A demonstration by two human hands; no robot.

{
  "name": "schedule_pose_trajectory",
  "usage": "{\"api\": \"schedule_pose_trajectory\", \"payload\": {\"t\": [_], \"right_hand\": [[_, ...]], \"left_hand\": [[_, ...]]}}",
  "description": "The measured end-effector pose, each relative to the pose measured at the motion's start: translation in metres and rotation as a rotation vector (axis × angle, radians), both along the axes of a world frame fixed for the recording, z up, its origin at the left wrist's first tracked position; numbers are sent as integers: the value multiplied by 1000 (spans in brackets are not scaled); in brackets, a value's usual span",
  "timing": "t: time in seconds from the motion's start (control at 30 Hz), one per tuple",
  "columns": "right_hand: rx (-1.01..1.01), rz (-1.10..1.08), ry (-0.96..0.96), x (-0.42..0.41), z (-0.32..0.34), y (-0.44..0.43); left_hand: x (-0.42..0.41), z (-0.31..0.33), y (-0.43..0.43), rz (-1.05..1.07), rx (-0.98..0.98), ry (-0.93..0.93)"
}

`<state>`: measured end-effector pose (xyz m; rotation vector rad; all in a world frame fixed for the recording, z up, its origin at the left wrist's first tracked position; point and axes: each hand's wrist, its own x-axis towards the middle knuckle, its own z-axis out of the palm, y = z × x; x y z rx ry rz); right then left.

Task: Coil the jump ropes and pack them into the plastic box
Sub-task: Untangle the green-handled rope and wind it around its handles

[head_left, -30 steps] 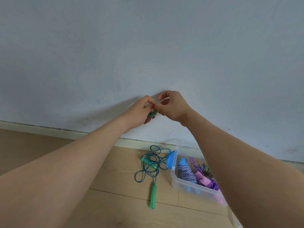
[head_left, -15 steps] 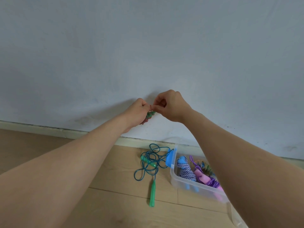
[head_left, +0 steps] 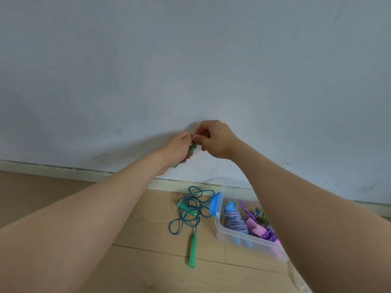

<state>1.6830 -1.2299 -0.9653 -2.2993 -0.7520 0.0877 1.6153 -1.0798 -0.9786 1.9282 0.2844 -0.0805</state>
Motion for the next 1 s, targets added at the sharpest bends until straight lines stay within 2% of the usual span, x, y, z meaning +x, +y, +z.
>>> {"api": "schedule_pose_trajectory", "payload": {"t": [0.23, 0.43, 0.53, 0.63, 0.8, 1.0], "right_hand": [[-93, 135, -294, -6, 1, 7], [-68, -51, -247, 0, -1, -2], [-183, -128, -251, -2, -3, -8], [-276, -117, -274, -5, -2, -10], [-316, -69, -122, -1, 13, -27], [-329, -95, 213, -3, 18, -63]], "left_hand": [[4, 1, -5, 142, -171, 57], [-2, 3, -7, -81, -92, -194], [-1, 1, -12, -100, 11, -181], [-4, 1, -14, -105, 93, -156], [-16, -5, -19, -177, 348, -136], [-18, -17, -53, -279, 365, -42]]}}
